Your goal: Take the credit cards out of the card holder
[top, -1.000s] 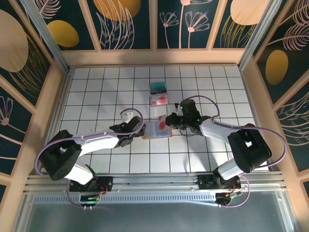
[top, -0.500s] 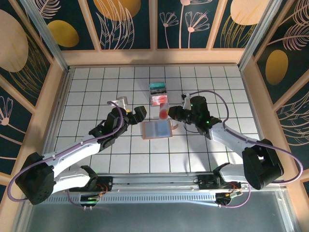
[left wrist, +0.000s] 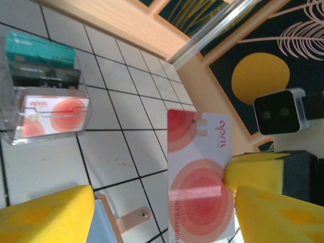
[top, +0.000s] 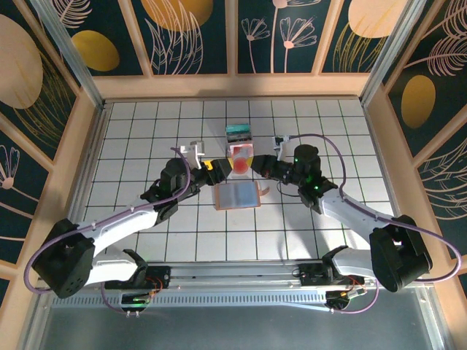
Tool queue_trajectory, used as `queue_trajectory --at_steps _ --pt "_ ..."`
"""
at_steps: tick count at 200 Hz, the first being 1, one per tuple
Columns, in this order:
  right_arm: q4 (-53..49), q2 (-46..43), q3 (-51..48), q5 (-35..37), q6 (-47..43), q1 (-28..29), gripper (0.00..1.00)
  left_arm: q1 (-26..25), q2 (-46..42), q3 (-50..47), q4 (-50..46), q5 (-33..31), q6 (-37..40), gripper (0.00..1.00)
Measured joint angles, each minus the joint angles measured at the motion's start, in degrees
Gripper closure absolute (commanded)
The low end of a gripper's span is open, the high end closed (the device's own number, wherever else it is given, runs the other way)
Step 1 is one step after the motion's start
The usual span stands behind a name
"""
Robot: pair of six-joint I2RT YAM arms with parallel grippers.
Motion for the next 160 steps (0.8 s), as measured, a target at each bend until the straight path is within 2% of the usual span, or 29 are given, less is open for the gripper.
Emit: queue_trajectory --at_steps 50,78,137,155,160 --pt "4.42 0.0 -0.13 -2.78 2.21 0.02 1.0 0.04 2.01 0.07 3.58 4.0 -0.59 0.43" --pt "5.9 0.24 -0.13 -3.43 2.6 0.37 1.0 0.04 3.15 0.37 5.62 5.62 -0.98 0.54" --pt "6.64 1.81 -0.13 -4.02 3.23 0.96 1.0 0.24 3.89 1.27 7.1 6.88 -1.51 0.87" --pt "6.56 2.1 -0.13 -3.37 3.21 0.76 0.97 0.42 3.58 1.4 7.13 6.91 -1.25 0.99" --pt "6.38 2.27 -0.13 -3.08 3.21 0.74 0.96 0.37 3.43 1.49 7.15 6.99 -0.74 1.0"
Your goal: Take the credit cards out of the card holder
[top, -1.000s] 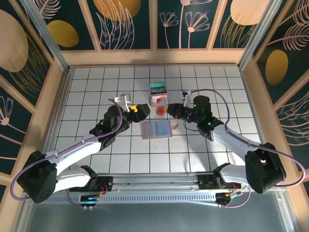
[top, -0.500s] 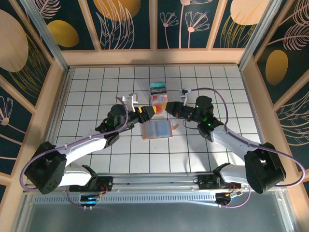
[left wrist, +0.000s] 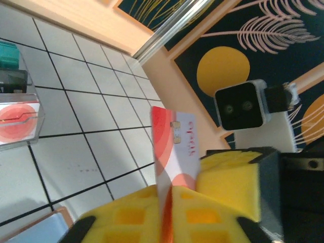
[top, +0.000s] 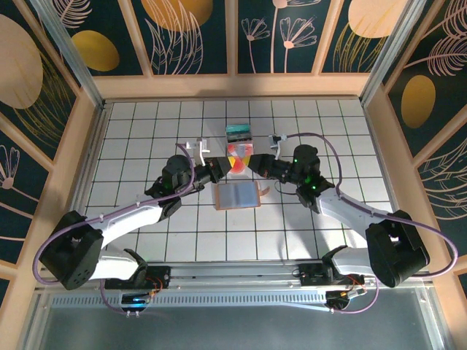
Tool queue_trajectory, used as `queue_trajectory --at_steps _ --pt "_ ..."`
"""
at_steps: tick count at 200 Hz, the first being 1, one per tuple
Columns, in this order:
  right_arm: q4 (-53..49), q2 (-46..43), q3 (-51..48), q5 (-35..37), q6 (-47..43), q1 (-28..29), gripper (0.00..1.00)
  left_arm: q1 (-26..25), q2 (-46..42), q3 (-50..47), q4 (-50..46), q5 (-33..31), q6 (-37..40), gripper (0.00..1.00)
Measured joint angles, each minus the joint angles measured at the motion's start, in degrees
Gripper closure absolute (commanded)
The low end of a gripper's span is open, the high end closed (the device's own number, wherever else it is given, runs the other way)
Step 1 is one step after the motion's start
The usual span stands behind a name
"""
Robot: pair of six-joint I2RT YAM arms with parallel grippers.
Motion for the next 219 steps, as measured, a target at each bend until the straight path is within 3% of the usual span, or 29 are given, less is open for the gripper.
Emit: queue_trajectory --at_steps 37,67,112,124,147,219 --pt "-0.81 0.37 0.07 0.35 -0.44 -0.02 0.78 -0.13 -0.61 0.85 -1.53 0.09 2.36 1.0" --pt "-2.56 0.28 0.52 0.31 -1.68 0.09 0.5 -0.28 -0.76 1.77 -3.67 -0.57 5.92 1.0" --pt "-9.33 -1.97 1.44 2.21 -4.02 -0.28 0.36 -0.28 -4.44 3.65 -11.72 -6.1 15.89 1.0" --pt "-12.55 -3.13 1.97 4.11 -4.85 -0.46 0.21 -0.13 -5.38 4.31 -13.31 -7.5 18.91 1.0" --pt "-19.1 -5.77 3.39 9.09 -8.02 -0.72 0.01 0.44 -5.53 6.71 -17.05 -8.61 24.5 1.0" --pt "-34.62 -12.76 5.88 25.38 -12.68 -0.87 0.01 3.28 5.4 19.37 -28.13 -7.23 44.22 1.0"
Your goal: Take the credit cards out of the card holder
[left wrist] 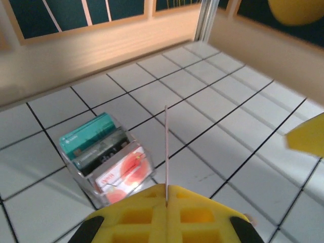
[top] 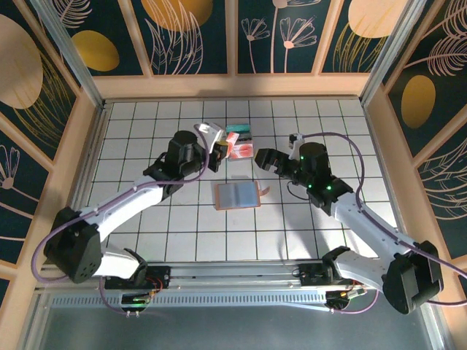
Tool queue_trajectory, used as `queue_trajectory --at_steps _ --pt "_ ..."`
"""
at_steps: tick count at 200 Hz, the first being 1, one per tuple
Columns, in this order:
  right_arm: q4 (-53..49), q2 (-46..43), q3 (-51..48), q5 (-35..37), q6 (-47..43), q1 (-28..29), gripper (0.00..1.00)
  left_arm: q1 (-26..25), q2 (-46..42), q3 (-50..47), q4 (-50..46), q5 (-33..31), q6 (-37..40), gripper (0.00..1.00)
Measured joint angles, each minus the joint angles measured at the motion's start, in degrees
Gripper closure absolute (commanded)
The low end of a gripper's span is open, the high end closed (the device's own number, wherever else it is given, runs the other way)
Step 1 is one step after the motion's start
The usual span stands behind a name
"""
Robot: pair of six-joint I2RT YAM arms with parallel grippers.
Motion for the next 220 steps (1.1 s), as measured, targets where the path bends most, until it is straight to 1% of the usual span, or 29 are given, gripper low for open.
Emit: queue_trajectory --at_steps 25,48,100,127,153,220 --pt "-2.43 -2.29 0.0 3.87 -0.79 -0.04 0.01 0.83 4.98 5.27 -3.67 0.66 7.41 1.0" --pt "-2.95 -5.53 -0.39 6.8 -1.05 -0.22 0.01 1.62 9.53 10.29 -6.69 2.56 14.75 1.0" --pt "-3.63 -12.52 -1.92 11.08 -1.16 -0.72 0.01 4.13 19.54 21.57 -14.03 7.52 27.58 1.0" --pt "-4.72 -14.84 -2.19 14.32 -1.09 -0.79 0.01 4.87 24.3 26.23 -18.12 9.16 32.74 1.0" --pt "-6.27 -15.15 -2.19 16.96 -1.11 -0.79 0.01 5.03 28.2 30.1 -22.32 10.4 37.09 1.0" --pt "-10.91 -14.78 -2.19 21.2 -1.09 -0.79 0.01 5.03 36.57 39.41 -29.94 10.8 44.3 1.0"
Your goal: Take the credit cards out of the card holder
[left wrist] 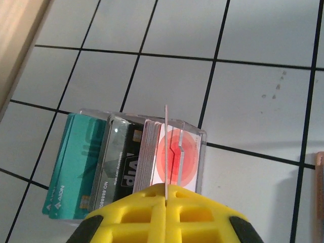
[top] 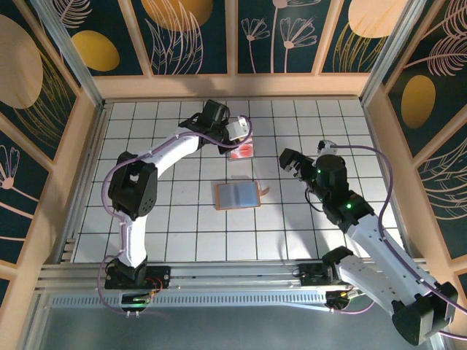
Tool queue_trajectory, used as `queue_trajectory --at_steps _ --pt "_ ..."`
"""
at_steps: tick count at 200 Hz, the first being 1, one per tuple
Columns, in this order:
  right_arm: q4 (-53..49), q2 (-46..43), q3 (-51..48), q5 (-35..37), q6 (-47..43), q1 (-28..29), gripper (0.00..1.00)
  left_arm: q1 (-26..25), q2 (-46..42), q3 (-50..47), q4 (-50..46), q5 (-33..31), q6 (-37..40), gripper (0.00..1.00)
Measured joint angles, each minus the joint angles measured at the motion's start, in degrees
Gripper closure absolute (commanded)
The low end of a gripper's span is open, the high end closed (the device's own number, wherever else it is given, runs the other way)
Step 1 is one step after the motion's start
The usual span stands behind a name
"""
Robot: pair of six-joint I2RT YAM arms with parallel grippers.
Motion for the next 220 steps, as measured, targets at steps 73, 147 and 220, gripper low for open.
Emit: queue_trajectory --at_steps 73,147,220 --pt "-0.42 -1.86 0.0 2.34 0.02 0.0 0.01 0.0 5.55 6.67 -5.7 0.0 4.09 1.0" --pt "-0.55 -4.52 0.0 3.89 0.24 0.0 0.01 0.04 9.64 11.78 -9.7 -0.04 5.97 1.0" --pt "-0.57 -4.66 0.0 4.0 0.46 0.0 0.01 0.04 11.89 15.67 -13.27 -0.09 7.02 1.0"
